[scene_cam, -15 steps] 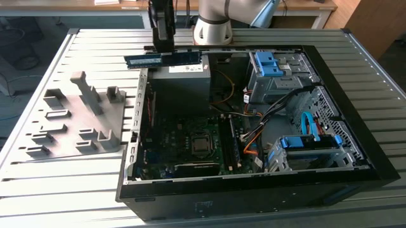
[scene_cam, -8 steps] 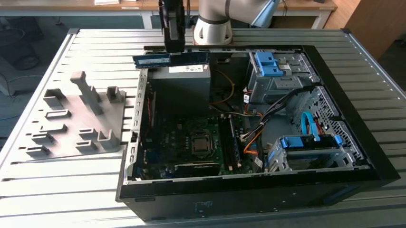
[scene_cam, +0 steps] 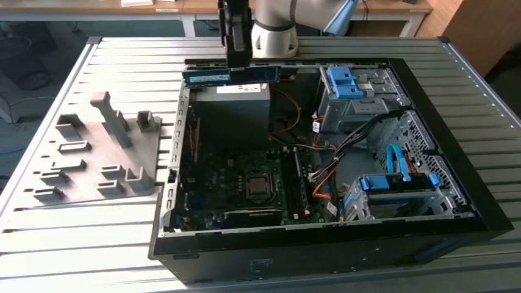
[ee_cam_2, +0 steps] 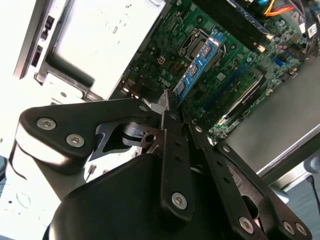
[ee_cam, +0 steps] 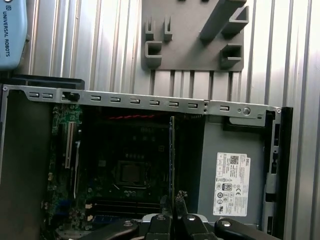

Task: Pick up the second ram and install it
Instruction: 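Pick up the second ram and move it above second insertion slot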

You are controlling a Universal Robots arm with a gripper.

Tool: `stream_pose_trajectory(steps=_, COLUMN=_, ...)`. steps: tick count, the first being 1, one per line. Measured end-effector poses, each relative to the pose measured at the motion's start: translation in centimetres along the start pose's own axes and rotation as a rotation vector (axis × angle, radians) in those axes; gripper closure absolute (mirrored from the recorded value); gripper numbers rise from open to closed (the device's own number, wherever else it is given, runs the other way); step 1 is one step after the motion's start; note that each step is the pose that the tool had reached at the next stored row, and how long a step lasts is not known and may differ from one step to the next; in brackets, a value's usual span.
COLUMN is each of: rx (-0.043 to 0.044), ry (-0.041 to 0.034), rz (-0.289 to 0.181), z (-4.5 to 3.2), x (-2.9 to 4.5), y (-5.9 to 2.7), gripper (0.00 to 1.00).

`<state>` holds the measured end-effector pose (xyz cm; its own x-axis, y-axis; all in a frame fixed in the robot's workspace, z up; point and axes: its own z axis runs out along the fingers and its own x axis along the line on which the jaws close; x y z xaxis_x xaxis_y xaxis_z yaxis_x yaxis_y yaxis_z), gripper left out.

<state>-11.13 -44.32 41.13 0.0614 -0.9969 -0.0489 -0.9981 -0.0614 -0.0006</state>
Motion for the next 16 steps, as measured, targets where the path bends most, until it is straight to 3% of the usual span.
stream_pose_trajectory(steps=16, rx=0.0000, ry=0.0000, rz=0.000, z=0.03, x=0.17, y=-2.71, gripper=0.86)
